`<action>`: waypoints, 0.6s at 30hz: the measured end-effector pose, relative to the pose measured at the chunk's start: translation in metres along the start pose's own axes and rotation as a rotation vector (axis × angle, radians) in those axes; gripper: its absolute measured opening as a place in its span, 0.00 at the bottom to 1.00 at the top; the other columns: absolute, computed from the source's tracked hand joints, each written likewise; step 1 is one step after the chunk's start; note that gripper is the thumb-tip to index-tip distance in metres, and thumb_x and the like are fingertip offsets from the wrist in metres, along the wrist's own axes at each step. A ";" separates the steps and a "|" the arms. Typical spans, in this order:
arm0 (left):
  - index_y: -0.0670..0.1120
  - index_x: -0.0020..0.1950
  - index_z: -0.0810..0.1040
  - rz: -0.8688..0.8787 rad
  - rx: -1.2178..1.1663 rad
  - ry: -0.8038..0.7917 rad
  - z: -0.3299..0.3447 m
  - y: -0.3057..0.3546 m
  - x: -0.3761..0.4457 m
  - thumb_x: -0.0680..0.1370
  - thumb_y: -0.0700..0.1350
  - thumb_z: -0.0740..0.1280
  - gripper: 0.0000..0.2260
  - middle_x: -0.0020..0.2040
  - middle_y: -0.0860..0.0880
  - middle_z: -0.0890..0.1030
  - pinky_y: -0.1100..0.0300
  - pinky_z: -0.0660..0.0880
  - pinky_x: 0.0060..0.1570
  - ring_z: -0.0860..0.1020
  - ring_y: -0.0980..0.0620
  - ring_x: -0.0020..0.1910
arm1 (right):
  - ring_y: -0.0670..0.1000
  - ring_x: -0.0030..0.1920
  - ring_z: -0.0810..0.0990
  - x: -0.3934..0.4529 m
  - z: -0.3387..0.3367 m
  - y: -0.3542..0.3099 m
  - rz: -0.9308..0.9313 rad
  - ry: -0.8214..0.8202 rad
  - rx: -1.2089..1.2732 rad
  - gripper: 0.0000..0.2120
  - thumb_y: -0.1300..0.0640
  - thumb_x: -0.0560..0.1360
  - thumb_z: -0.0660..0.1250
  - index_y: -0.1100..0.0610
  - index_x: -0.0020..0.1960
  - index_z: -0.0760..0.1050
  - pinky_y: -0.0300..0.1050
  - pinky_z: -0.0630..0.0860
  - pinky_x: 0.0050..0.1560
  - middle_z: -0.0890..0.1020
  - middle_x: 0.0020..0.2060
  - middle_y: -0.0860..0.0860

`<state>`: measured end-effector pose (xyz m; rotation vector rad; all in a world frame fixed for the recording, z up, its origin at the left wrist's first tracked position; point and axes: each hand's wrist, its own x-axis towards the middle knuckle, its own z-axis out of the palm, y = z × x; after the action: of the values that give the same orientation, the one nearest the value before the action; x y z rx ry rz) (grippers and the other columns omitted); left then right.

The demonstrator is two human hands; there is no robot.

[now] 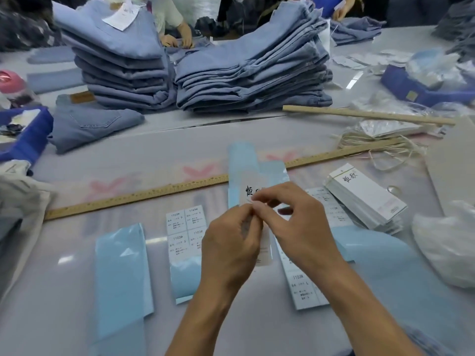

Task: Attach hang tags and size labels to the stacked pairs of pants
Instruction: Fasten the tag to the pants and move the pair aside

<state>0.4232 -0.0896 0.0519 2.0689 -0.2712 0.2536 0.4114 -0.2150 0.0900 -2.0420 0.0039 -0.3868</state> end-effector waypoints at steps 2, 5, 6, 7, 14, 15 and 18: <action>0.54 0.53 0.84 0.017 0.073 -0.017 -0.001 0.001 -0.001 0.81 0.53 0.60 0.13 0.41 0.55 0.83 0.50 0.77 0.38 0.80 0.54 0.40 | 0.44 0.46 0.82 -0.001 0.001 0.005 0.088 -0.064 0.076 0.04 0.59 0.76 0.73 0.49 0.46 0.84 0.35 0.76 0.46 0.83 0.45 0.43; 0.52 0.49 0.83 0.061 0.129 -0.040 0.000 0.003 -0.001 0.82 0.52 0.62 0.11 0.39 0.53 0.82 0.48 0.76 0.38 0.78 0.51 0.39 | 0.43 0.46 0.82 0.000 -0.003 0.012 0.179 -0.075 0.190 0.05 0.58 0.76 0.74 0.48 0.44 0.84 0.33 0.77 0.46 0.85 0.44 0.43; 0.52 0.50 0.83 0.068 0.124 -0.054 0.000 0.004 -0.001 0.83 0.51 0.64 0.09 0.41 0.53 0.83 0.48 0.76 0.39 0.79 0.51 0.40 | 0.43 0.45 0.82 0.000 -0.003 0.013 0.200 -0.058 0.239 0.05 0.58 0.76 0.74 0.48 0.44 0.84 0.34 0.77 0.47 0.85 0.43 0.43; 0.52 0.51 0.84 0.064 0.101 -0.068 -0.001 0.004 -0.001 0.83 0.50 0.66 0.07 0.43 0.54 0.84 0.49 0.77 0.41 0.81 0.52 0.42 | 0.43 0.45 0.83 0.002 -0.003 0.014 0.219 -0.036 0.299 0.05 0.58 0.77 0.73 0.48 0.44 0.83 0.34 0.77 0.47 0.85 0.41 0.45; 0.74 0.76 0.54 -0.090 -0.198 -0.052 -0.003 0.000 -0.002 0.79 0.43 0.69 0.38 0.46 0.58 0.86 0.58 0.82 0.35 0.83 0.56 0.38 | 0.45 0.34 0.79 0.008 0.000 0.015 0.232 0.140 0.417 0.06 0.61 0.79 0.70 0.55 0.43 0.81 0.38 0.78 0.36 0.81 0.32 0.48; 0.75 0.76 0.49 -0.120 -0.237 -0.061 -0.002 -0.002 -0.001 0.78 0.42 0.69 0.42 0.44 0.59 0.86 0.56 0.82 0.33 0.84 0.55 0.37 | 0.45 0.31 0.76 0.008 0.001 0.015 0.222 0.152 0.378 0.06 0.60 0.78 0.71 0.54 0.43 0.81 0.38 0.77 0.34 0.80 0.30 0.46; 0.74 0.71 0.62 -0.147 -0.190 -0.101 -0.002 -0.004 0.001 0.78 0.40 0.68 0.33 0.44 0.63 0.84 0.54 0.82 0.35 0.83 0.55 0.39 | 0.47 0.29 0.67 0.009 0.002 0.015 0.176 0.167 0.245 0.06 0.58 0.77 0.72 0.53 0.41 0.80 0.45 0.68 0.33 0.71 0.27 0.45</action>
<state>0.4248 -0.0859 0.0496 1.9051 -0.1957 0.0320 0.4233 -0.2217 0.0788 -1.7481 0.2261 -0.4246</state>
